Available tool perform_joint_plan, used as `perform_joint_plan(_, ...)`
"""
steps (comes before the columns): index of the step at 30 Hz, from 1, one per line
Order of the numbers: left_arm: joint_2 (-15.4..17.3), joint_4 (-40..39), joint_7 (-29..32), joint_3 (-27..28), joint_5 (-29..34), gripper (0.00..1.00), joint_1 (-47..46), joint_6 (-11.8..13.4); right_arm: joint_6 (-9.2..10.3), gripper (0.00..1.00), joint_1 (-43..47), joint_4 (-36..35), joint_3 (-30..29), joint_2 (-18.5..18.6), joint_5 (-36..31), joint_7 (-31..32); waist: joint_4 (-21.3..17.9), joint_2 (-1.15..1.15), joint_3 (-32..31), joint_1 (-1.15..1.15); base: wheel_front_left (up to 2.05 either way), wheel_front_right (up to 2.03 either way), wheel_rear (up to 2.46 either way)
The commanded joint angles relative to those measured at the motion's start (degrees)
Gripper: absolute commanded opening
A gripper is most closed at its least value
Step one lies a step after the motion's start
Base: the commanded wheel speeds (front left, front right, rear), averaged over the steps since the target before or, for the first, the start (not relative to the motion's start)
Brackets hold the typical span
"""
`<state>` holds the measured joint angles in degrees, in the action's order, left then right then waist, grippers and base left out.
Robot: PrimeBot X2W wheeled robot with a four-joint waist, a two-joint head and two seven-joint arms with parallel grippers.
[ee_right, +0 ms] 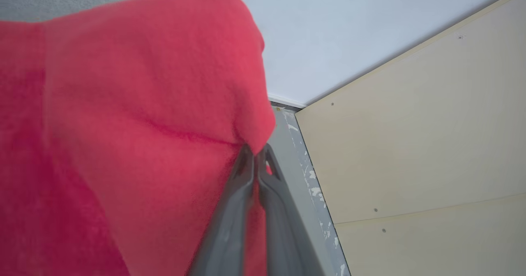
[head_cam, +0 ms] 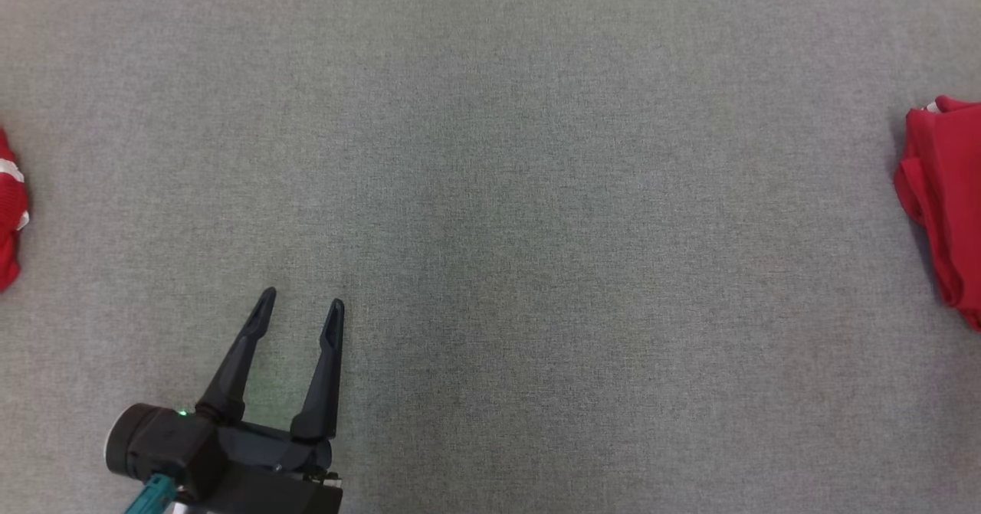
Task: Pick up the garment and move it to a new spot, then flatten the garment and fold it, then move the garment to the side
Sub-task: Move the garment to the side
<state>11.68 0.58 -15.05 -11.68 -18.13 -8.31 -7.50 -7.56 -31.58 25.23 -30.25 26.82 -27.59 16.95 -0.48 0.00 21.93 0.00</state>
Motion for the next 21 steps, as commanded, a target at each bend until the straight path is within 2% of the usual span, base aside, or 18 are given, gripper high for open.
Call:
perform_joint_plan(1, 0.0, 0.39, -0.19, -0.3, -0.45, 1.0, -0.15, 0.07, 0.15, 1.0, 0.29, 0.49, -0.23, -0.81, -0.77, -0.18, 0.1, 0.0, -0.66, 0.0, 0.0, 0.0, 0.0)
perform_joint_plan(5, -0.69, 0.69, -0.19, 0.34, -0.18, 1.0, 0.52, 0.07, 0.15, 1.0, 1.8, 1.52, -1.58, -1.37, -0.3, -1.66, 0.75, 0.0, -3.3, 0.0, 0.0, 0.0, 0.0)
perform_joint_plan(8, -1.23, 1.15, -0.19, 0.78, 0.25, 1.0, 1.76, 0.07, 0.15, 1.0, 2.63, 4.07, -1.58, -0.33, 1.97, -4.69, 0.92, 0.0, -5.76, 0.0, 0.0, 0.0, 0.0)
perform_joint_plan(14, -2.64, 2.3, -0.19, 2.32, -0.45, 1.0, 4.24, 0.07, 0.15, 1.0, 3.15, 12.81, 3.79, 1.5, 9.98, -14.84, 1.17, 0.0, -12.55, 0.0, 0.0, 0.0, 0.0)
perform_joint_plan(18, -4.2, 2.7, -0.19, 4.72, -0.21, 1.0, 6.55, 0.4, 0.15, 1.0, 3.38, 15.7, 8.37, -3.0, 13.49, -20.3, 1.12, 0.0, -17.95, 0.0, 0.0, 0.0, 0.0)
perform_joint_plan(19, -4.2, 2.7, -0.19, 4.72, -0.21, 1.0, 6.55, 0.4, 0.15, 1.0, 3.38, 15.7, 8.37, -3.0, 13.49, -20.3, 1.12, 0.0, -17.95, 0.0, 0.0, 0.0, 0.0)
perform_joint_plan(21, -5.43, 3.33, -0.19, 6.3, -0.92, 1.0, 8.56, 0.91, 0.15, 1.0, 5.09, 15.41, 10.86, -6.41, 15.7, -23.17, 0.86, 0.0, -20.57, 0.0, 0.0, 0.0, 0.0)
